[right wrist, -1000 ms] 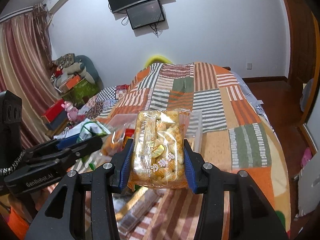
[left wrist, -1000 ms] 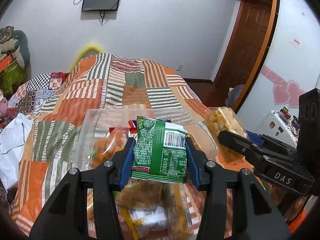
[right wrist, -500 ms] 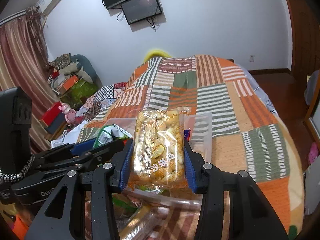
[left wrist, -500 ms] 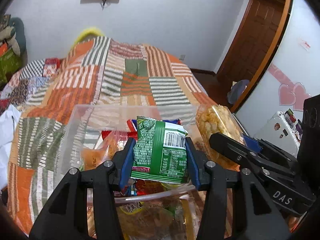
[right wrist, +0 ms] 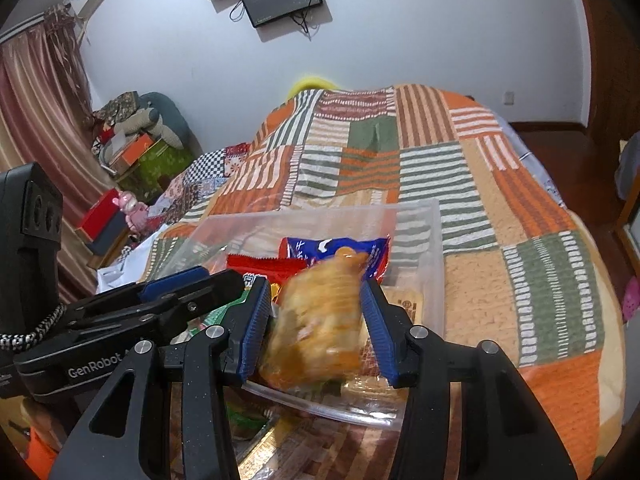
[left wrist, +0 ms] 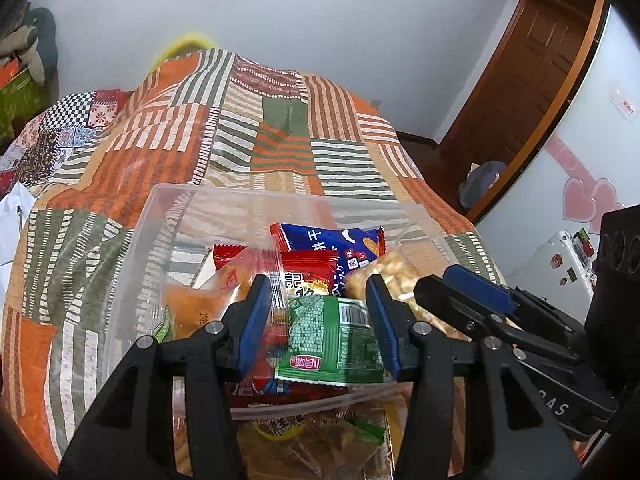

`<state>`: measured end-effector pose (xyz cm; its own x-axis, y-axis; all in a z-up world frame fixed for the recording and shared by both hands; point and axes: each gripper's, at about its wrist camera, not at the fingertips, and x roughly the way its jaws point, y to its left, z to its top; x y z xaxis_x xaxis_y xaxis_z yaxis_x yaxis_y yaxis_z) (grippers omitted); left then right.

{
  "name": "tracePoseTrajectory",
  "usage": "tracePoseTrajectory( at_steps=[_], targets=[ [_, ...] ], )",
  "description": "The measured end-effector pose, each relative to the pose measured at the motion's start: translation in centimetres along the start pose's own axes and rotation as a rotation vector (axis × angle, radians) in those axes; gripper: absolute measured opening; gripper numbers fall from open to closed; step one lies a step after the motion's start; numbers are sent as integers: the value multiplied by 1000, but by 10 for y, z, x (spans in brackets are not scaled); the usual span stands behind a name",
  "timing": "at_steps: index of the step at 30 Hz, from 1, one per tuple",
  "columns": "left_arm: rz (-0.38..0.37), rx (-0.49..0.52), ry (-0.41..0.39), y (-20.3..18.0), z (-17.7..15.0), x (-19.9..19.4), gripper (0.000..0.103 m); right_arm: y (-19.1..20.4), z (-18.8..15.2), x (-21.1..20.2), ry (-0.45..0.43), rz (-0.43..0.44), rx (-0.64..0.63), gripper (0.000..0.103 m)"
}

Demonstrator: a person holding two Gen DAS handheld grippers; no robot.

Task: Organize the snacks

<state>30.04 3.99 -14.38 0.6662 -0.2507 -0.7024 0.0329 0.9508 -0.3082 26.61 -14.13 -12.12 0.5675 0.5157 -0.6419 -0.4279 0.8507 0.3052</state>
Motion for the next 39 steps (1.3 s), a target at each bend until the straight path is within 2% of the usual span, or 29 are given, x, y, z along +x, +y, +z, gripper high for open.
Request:
tracePoseTrajectory(
  at_steps=[7, 16, 21, 26, 31, 35, 39],
  targets=[
    [20, 4, -14, -1, -4, -15, 48, 4, 1, -10, 0, -1, -24, 45],
    [65, 10, -64, 1, -14, -56, 50, 7, -5, -37, -22, 2, -45, 45],
    [116, 25, -93, 3, -24, -81, 50, 11, -12, -48, -17, -2, -60, 45],
    [155, 32, -98, 12, -39, -99, 55, 13, -22, -53, -4, -7, -72, 48],
    [198, 38, -74, 27, -58, -110, 55, 15, -33, -54, 23, -17, -84, 51],
    [233, 33, -39, 43, -73, -112, 56, 14, -44, -51, 51, -22, -79, 60],
    [252, 29, 2, 55, -88, -110, 57, 14, -56, -46, 80, -36, -81, 62]
  ],
)
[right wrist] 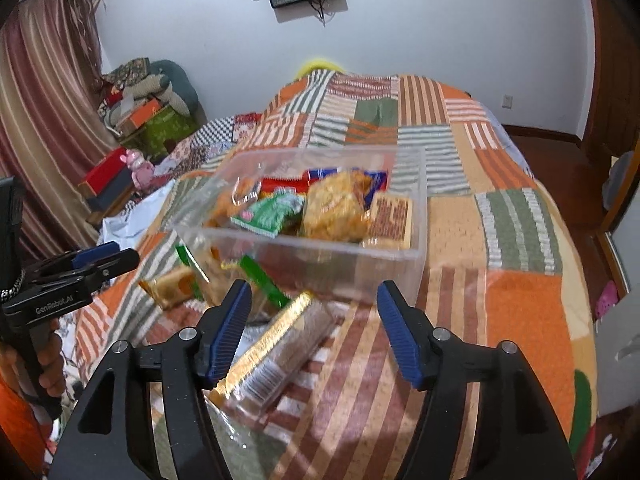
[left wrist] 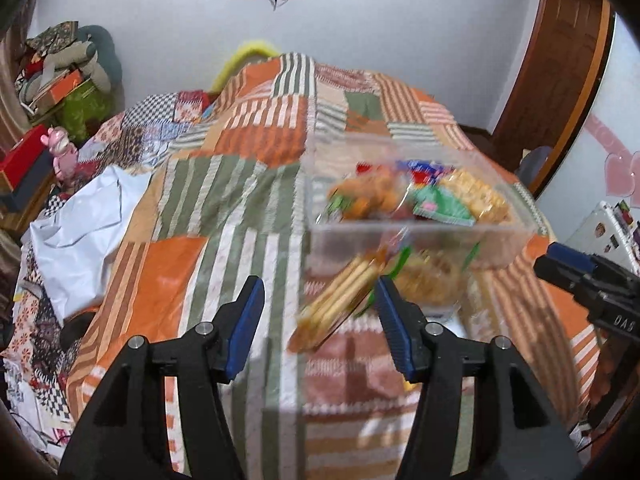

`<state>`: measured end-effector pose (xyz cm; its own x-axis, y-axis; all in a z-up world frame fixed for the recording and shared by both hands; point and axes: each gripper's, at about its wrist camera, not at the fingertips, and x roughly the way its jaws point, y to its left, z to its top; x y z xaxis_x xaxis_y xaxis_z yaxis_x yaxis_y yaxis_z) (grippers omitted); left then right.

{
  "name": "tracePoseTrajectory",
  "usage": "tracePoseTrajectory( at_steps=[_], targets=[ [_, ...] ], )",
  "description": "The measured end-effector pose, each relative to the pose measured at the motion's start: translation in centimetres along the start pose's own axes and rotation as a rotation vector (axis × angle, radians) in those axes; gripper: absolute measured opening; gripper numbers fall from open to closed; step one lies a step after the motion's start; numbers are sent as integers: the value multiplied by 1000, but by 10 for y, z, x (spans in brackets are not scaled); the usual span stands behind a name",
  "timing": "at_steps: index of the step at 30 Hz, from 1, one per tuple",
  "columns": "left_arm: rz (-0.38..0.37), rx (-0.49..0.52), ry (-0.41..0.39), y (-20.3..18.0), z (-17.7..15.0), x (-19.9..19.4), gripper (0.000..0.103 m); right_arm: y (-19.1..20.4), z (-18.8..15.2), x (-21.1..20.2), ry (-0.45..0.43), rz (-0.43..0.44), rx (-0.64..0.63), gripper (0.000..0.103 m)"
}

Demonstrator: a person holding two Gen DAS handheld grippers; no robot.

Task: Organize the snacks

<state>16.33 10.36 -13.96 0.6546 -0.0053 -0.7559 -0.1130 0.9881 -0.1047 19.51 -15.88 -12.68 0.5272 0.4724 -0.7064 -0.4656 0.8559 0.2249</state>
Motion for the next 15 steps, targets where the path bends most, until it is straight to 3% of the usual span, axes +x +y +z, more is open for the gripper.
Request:
tracePoseTrajectory(
  at_steps=[7, 15],
  targets=[
    [-4, -26, 52, 14, -18, 15, 62, 5, -14, 16, 69, -2, 6, 62],
    [-37, -4, 64, 7, -13, 38, 62, 23, -20, 33, 122, 32, -39, 62]
  ],
)
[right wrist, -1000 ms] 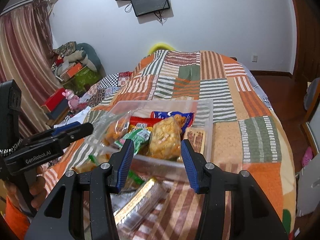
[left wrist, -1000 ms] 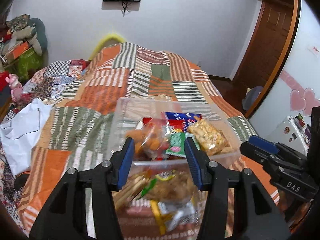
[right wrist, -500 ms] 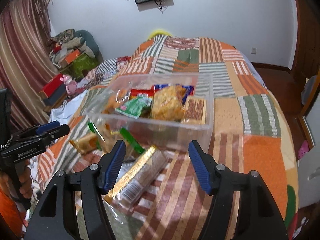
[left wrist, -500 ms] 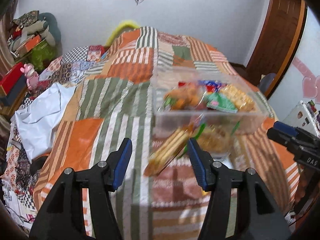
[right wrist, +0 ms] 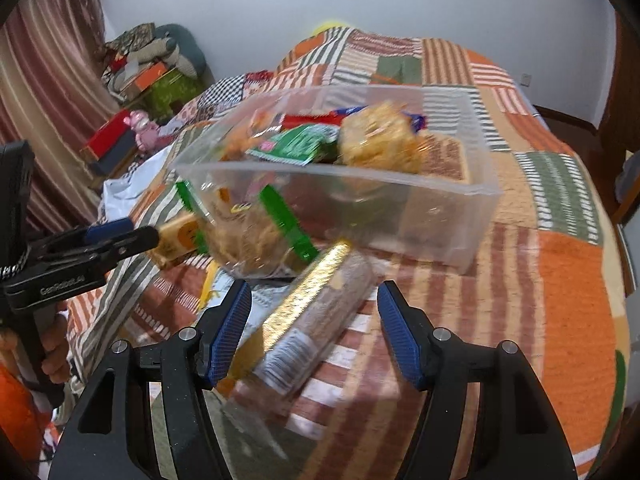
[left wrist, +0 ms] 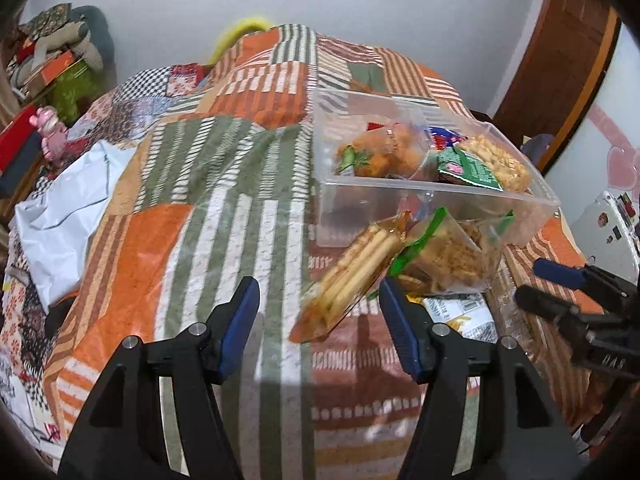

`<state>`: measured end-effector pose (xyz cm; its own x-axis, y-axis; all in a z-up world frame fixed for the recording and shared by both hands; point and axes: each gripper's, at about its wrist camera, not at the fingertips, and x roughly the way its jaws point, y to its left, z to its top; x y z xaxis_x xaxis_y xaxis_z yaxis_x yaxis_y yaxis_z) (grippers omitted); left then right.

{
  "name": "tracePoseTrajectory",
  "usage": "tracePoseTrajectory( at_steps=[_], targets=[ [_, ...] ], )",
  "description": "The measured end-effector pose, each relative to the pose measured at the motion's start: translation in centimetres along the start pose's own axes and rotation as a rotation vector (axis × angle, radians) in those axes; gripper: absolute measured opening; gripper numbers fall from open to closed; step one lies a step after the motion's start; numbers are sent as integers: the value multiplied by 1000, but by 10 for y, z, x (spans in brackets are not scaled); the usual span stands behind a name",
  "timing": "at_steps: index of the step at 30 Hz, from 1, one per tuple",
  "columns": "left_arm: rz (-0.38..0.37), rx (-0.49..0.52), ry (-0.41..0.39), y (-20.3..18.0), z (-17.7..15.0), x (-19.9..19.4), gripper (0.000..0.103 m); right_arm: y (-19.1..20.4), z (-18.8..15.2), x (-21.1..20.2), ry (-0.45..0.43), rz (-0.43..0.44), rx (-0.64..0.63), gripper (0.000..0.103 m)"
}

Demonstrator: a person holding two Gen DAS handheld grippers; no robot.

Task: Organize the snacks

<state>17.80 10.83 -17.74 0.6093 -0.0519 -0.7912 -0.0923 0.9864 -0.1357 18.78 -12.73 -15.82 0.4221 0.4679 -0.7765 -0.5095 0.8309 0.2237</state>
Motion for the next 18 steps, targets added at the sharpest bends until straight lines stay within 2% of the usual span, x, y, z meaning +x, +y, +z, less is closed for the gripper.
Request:
tracePoseTrajectory(
  at_steps=[4, 6, 8, 13, 18],
  targets=[
    [-23, -7, 33, -3, 1, 18, 62, 5, -4, 7, 22, 4, -26, 62],
    [-34, -10, 40, -3, 0, 23, 55, 3, -7, 8, 26, -11, -37, 62],
    [-38, -9, 47, -4, -2, 25, 44, -2, -9, 8, 25, -11, -32, 62],
    [-62, -18, 37, -2, -8, 18, 33, -13, -12, 1, 19, -25, -10, 62],
    [-45, -12, 28, -2, -21, 5, 26, -16, -16, -4, 14, -51, -11, 62]
  ],
)
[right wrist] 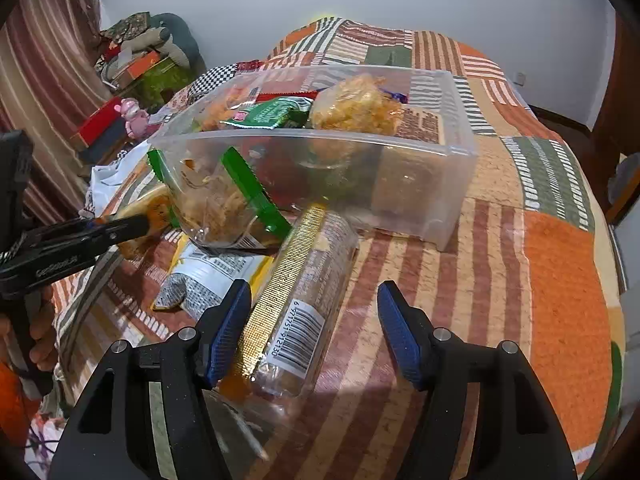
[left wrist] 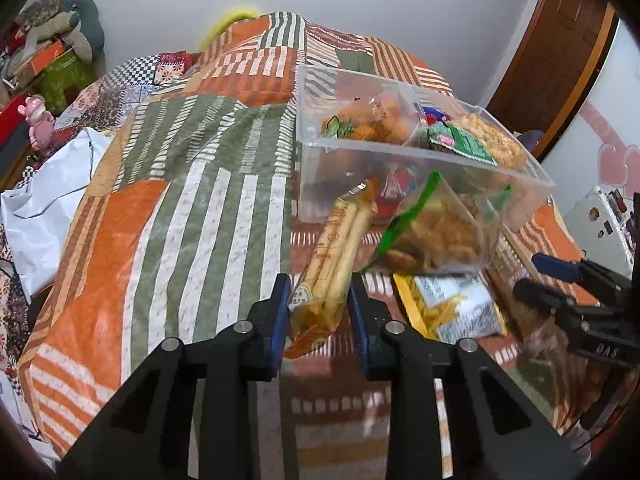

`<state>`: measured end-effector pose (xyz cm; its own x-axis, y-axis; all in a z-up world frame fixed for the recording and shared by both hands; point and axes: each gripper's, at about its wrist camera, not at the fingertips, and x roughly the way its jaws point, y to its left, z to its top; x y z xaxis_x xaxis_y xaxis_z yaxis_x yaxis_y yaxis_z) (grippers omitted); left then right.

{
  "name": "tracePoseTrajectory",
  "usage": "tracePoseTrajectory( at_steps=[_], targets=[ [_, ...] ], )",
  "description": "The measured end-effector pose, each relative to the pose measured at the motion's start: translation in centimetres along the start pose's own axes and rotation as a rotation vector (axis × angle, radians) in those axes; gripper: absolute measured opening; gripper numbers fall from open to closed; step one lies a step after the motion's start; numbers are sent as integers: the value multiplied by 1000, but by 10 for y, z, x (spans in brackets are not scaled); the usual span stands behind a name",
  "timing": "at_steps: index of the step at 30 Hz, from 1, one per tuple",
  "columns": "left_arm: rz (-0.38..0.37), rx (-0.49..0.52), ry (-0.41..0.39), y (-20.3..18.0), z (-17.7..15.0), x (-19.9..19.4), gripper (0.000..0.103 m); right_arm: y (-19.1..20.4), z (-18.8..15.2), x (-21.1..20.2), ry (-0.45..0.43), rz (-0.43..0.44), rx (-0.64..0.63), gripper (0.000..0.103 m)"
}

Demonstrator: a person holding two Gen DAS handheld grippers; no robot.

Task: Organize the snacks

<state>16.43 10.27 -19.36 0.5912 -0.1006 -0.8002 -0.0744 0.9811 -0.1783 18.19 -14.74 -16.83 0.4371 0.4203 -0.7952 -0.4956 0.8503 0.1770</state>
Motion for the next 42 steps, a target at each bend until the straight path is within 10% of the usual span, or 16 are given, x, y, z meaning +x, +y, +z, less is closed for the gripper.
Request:
tracePoseTrajectory(
  at_steps=[10, 15, 27, 32, 39, 42],
  targets=[
    [4, -20, 17, 6, -21, -20, 23, -9, -8, -9, -4, -15, -10, 62],
    [63, -11, 21, 8, -15, -9, 45, -9, -4, -7, 2, -9, -14, 61],
    [76, -14, 32, 11, 8, 22, 47, 2, 6, 19, 47, 22, -44, 44],
    [106, -39, 24, 16, 15, 25, 63, 0, 7, 19, 49, 28, -32, 44],
    [141, -38, 1, 21, 29, 33, 63, 2, 9, 21, 52, 27, -35, 43],
    [133, -45, 36, 23, 28, 46, 41, 1, 9, 22, 46, 23, -39, 39]
  ],
)
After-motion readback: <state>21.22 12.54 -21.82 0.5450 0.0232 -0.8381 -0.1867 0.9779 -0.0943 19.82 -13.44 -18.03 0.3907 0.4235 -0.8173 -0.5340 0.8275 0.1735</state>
